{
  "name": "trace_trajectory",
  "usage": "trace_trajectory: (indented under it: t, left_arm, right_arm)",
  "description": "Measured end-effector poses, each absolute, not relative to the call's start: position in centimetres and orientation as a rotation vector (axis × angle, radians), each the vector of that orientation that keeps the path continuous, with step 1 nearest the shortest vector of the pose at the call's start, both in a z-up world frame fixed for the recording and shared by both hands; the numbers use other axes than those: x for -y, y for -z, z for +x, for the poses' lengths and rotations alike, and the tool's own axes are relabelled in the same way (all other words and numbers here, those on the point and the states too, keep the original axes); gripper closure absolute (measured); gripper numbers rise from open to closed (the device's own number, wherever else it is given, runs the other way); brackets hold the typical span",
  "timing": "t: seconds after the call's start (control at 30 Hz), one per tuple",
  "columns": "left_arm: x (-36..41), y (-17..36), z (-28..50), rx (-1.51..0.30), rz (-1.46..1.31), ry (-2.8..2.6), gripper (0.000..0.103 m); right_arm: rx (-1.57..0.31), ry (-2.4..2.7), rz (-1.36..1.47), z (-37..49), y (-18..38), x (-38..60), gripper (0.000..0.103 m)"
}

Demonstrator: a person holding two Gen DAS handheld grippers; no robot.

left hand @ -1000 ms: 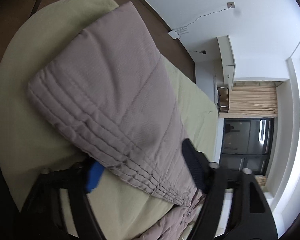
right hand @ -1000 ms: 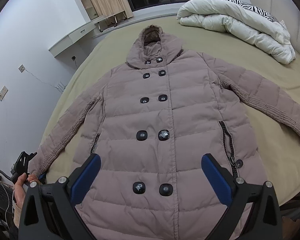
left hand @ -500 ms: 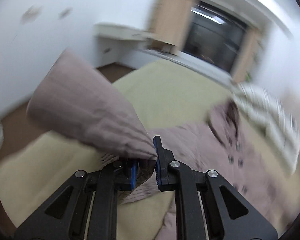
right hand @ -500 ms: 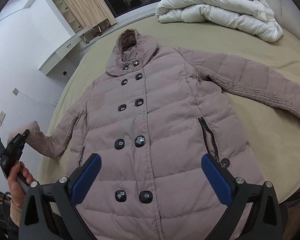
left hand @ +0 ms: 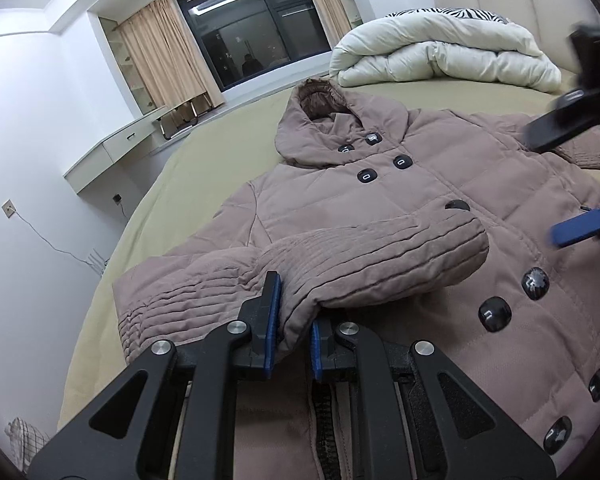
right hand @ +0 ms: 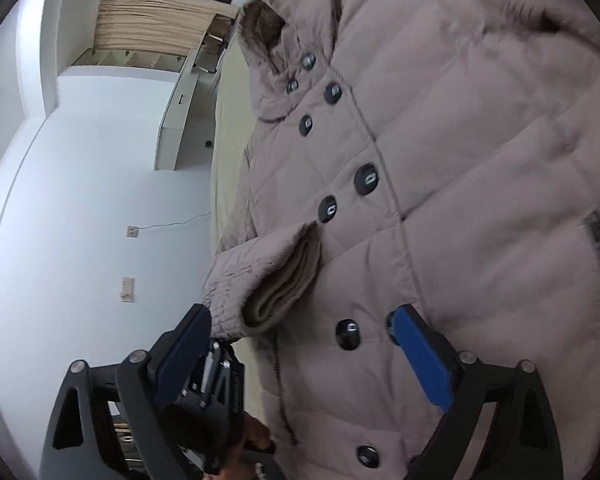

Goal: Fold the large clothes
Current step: 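Grasp the other sleeve cuff with the right tool and lift it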

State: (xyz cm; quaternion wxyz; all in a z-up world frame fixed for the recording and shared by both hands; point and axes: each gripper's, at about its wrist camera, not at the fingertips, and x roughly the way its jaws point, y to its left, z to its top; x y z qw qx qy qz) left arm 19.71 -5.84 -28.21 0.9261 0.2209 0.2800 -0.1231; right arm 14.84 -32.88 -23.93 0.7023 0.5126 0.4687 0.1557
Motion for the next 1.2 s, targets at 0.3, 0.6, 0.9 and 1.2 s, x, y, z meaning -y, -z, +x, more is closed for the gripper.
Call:
trace_trajectory:
  t: [0.3, 0.6, 0.9, 1.2]
  left_arm:
    - [4.3, 24.6, 16.1, -0.527, 0.414, 0.246, 0.091]
    - [2.0, 23.2, 16.1, -0.520, 0.336, 0.208, 0.091]
    - [1.8, 21.6, 15.8, -0.522, 0.274, 0.216, 0.091]
    - [0.8, 19.7, 15.8, -0.506, 0.214, 0.199, 0.091]
  right_arm:
    - [-1.167, -0.511, 1.469, 21.5, 28.9, 26.8, 0.022]
    - [-1.216, -0.526, 1.399, 24.8, 28.2, 24.4, 0.074]
    - [-1.045, -0.519, 1.200, 25.1, 21.4, 25.5, 0.071]
    - [-1.044, -0.430, 1.431, 22.3, 25.2, 27.8, 0.002]
